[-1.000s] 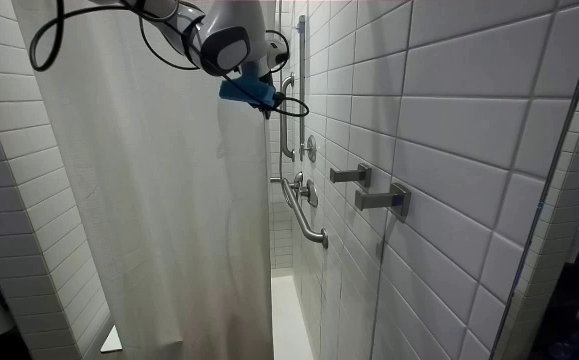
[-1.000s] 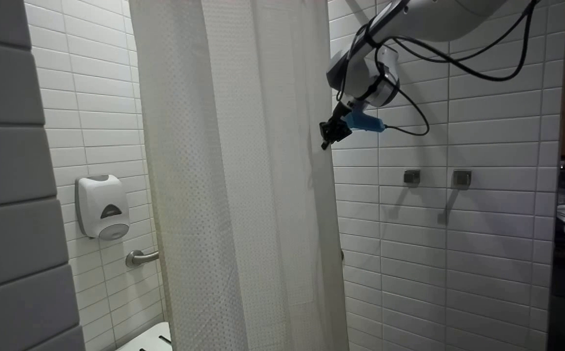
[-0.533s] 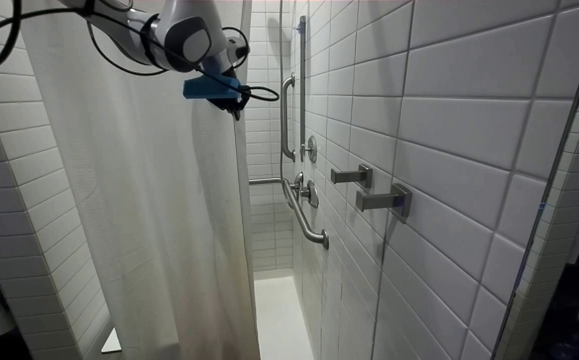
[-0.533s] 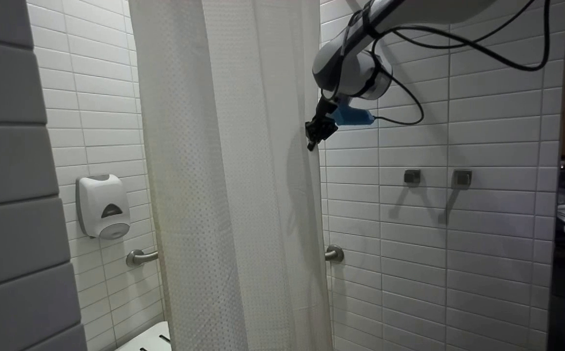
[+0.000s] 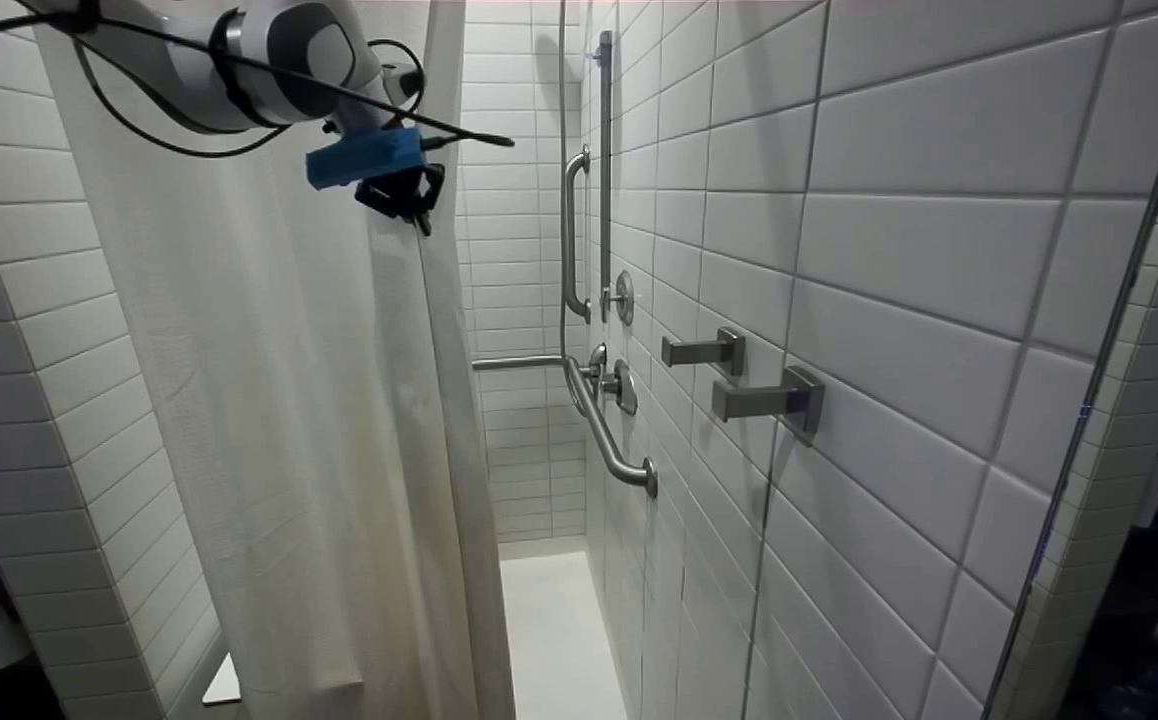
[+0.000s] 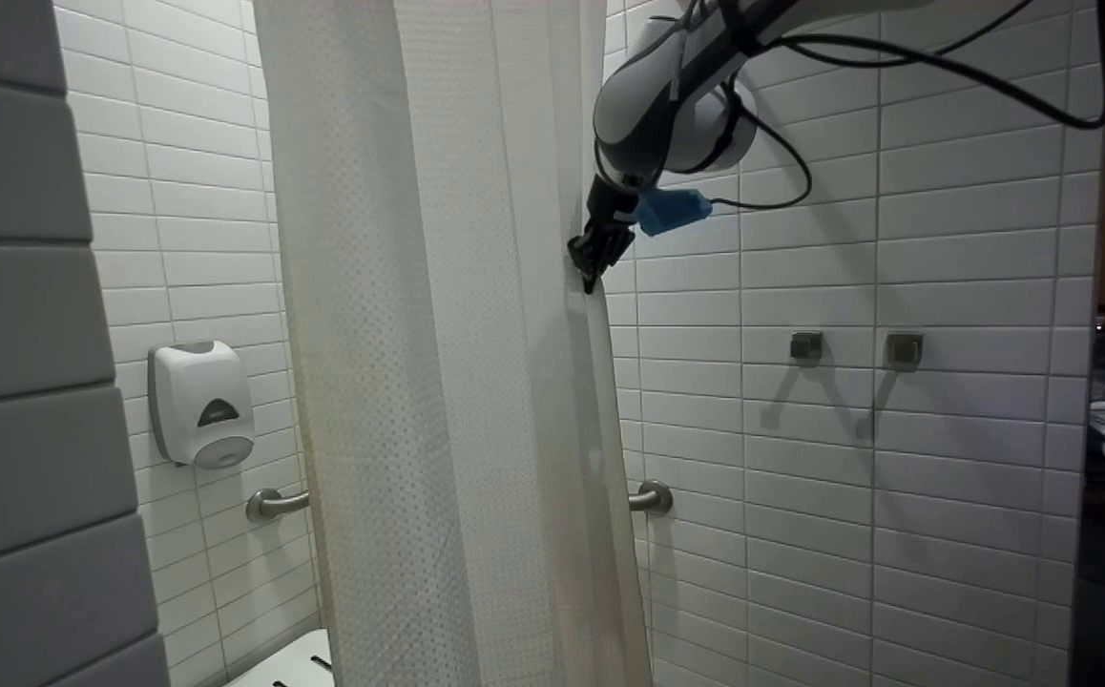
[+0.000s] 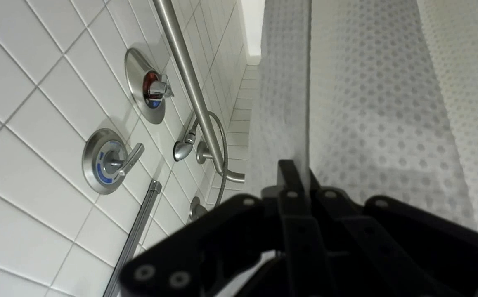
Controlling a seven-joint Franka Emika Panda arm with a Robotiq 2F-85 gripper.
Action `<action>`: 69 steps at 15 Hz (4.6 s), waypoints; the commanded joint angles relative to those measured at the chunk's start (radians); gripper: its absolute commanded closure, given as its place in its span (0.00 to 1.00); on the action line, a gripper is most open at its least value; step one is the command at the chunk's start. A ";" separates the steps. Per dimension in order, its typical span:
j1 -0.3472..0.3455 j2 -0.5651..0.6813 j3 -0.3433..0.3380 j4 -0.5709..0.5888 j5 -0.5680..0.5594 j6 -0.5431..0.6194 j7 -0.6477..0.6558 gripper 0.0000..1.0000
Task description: Open the shower
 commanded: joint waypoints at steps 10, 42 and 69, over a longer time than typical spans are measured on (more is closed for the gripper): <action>0.145 0.088 0.168 0.232 -0.538 -0.285 0.414 1.00; 0.371 0.104 0.318 0.039 -1.154 -0.380 0.484 1.00; 0.297 -0.437 0.162 -0.366 -1.312 -0.142 0.697 0.00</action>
